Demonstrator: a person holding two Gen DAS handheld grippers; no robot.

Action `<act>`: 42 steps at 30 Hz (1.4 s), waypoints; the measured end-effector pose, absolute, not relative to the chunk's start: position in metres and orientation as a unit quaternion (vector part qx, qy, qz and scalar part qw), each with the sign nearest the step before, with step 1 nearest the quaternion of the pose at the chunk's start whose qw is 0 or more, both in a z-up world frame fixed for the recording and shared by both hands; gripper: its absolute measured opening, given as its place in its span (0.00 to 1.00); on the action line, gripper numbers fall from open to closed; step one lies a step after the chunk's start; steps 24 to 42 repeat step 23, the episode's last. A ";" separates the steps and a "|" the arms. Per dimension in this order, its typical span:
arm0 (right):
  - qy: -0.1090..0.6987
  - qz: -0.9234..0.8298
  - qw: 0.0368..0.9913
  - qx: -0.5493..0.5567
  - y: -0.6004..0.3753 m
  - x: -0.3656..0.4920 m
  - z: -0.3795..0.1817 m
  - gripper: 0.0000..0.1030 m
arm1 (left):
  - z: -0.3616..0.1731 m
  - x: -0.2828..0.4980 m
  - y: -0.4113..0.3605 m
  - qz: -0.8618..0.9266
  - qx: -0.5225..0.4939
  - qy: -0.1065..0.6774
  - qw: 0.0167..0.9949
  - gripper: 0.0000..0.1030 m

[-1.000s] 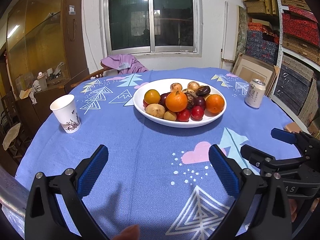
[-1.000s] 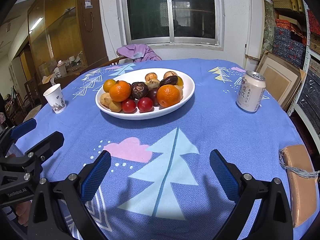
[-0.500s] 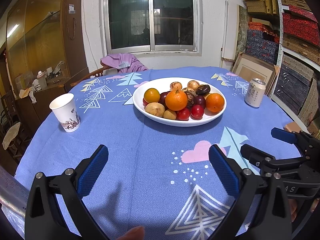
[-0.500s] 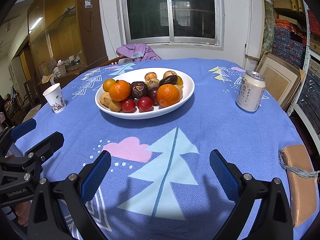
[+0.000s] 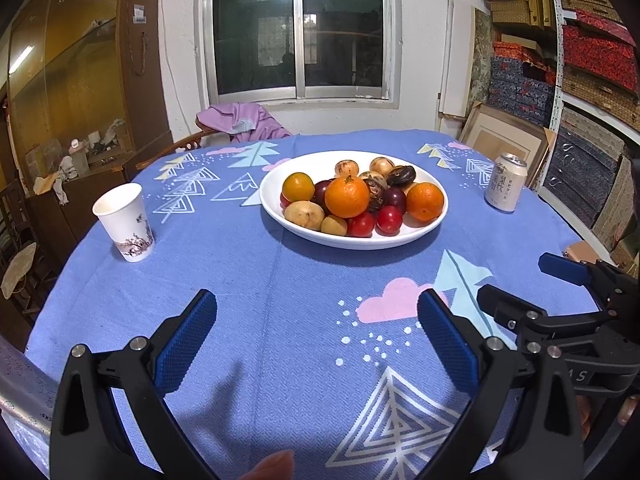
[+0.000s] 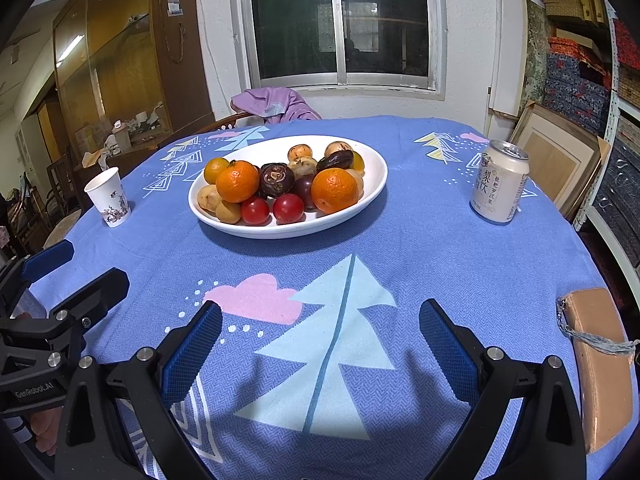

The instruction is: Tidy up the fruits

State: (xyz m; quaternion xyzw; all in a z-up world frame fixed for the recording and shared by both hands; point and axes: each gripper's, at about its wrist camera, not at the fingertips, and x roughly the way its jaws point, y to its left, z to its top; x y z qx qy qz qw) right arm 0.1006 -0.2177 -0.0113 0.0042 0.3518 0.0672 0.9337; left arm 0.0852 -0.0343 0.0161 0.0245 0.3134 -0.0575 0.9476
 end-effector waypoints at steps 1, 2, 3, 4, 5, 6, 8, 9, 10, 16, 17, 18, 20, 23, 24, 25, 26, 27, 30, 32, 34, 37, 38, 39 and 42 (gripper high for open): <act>0.353 0.066 0.933 0.004 -0.218 0.101 -0.012 0.97 | 0.016 0.086 -0.034 -0.058 0.023 0.315 0.947 0.96; 0.353 0.064 0.933 0.004 -0.218 0.101 -0.012 0.97 | 0.015 0.086 -0.035 -0.058 0.024 0.316 0.947 0.96; 0.354 0.063 0.933 0.003 -0.219 0.101 -0.012 0.97 | 0.015 0.086 -0.035 -0.058 0.025 0.316 0.947 0.96; 0.354 0.063 0.933 0.003 -0.220 0.101 -0.013 0.97 | 0.015 0.086 -0.035 -0.058 0.025 0.317 0.946 0.96; 0.354 0.063 0.933 0.003 -0.221 0.100 -0.013 0.97 | 0.015 0.087 -0.035 -0.060 0.025 0.318 0.946 0.96; 0.354 0.064 0.933 0.004 -0.220 0.101 -0.012 0.97 | 0.015 0.087 -0.034 -0.062 0.024 0.319 0.945 0.96; 0.354 0.065 0.933 0.003 -0.217 0.100 -0.011 0.97 | 0.016 0.084 -0.034 -0.058 0.027 0.306 0.950 0.96; 0.354 0.065 0.933 0.000 -0.217 0.100 -0.011 0.97 | 0.018 0.082 -0.035 -0.051 0.035 0.296 0.953 0.96; 0.354 0.065 0.933 -0.001 -0.215 0.100 -0.011 0.97 | 0.019 0.079 -0.037 -0.047 0.044 0.286 0.956 0.96; 0.352 0.064 0.934 0.001 -0.215 0.100 -0.009 0.97 | 0.024 0.072 -0.041 -0.044 0.055 0.271 0.960 0.96; 0.352 0.064 0.934 0.002 -0.215 0.100 -0.009 0.97 | 0.025 0.073 -0.041 -0.046 0.053 0.274 0.959 0.96; 0.352 0.064 0.934 0.002 -0.215 0.100 -0.009 0.97 | 0.025 0.073 -0.040 -0.046 0.051 0.277 0.958 0.96; 0.352 0.064 0.934 0.001 -0.215 0.100 -0.009 0.97 | 0.025 0.074 -0.038 -0.042 0.049 0.280 0.958 0.96; 0.352 0.064 0.934 0.001 -0.214 0.100 -0.009 0.97 | 0.024 0.075 -0.037 -0.041 0.047 0.283 0.957 0.96; 0.352 0.064 0.934 0.001 -0.214 0.100 -0.009 0.97 | 0.024 0.075 -0.037 -0.041 0.047 0.283 0.957 0.96; 0.352 0.064 0.934 0.001 -0.214 0.100 -0.009 0.97 | 0.024 0.075 -0.037 -0.041 0.047 0.283 0.957 0.96; 0.352 0.064 0.934 0.001 -0.214 0.100 -0.009 0.97 | 0.024 0.075 -0.037 -0.041 0.047 0.283 0.957 0.96; 0.352 0.064 0.934 0.001 -0.214 0.100 -0.009 0.97 | 0.024 0.075 -0.037 -0.041 0.047 0.283 0.957 0.96; 0.352 0.064 0.934 0.001 -0.214 0.100 -0.009 0.97 | 0.024 0.075 -0.037 -0.041 0.047 0.283 0.957 0.96; 0.352 0.064 0.934 0.001 -0.214 0.100 -0.009 0.97 | 0.024 0.075 -0.037 -0.041 0.047 0.283 0.957 0.96; 0.352 0.064 0.934 0.001 -0.214 0.100 -0.009 0.97 | 0.024 0.075 -0.037 -0.041 0.047 0.283 0.957 0.96; 0.352 0.064 0.934 0.001 -0.214 0.100 -0.009 0.97 | 0.024 0.075 -0.037 -0.041 0.047 0.283 0.957 0.96; 0.352 0.064 0.934 0.001 -0.214 0.100 -0.009 0.97 | 0.024 0.075 -0.037 -0.041 0.047 0.283 0.957 0.96; 0.352 0.064 0.934 0.001 -0.214 0.100 -0.009 0.97 | 0.024 0.075 -0.037 -0.041 0.047 0.283 0.957 0.96; 0.352 0.064 0.934 0.001 -0.214 0.100 -0.009 0.97 | 0.024 0.075 -0.037 -0.041 0.047 0.283 0.957 0.96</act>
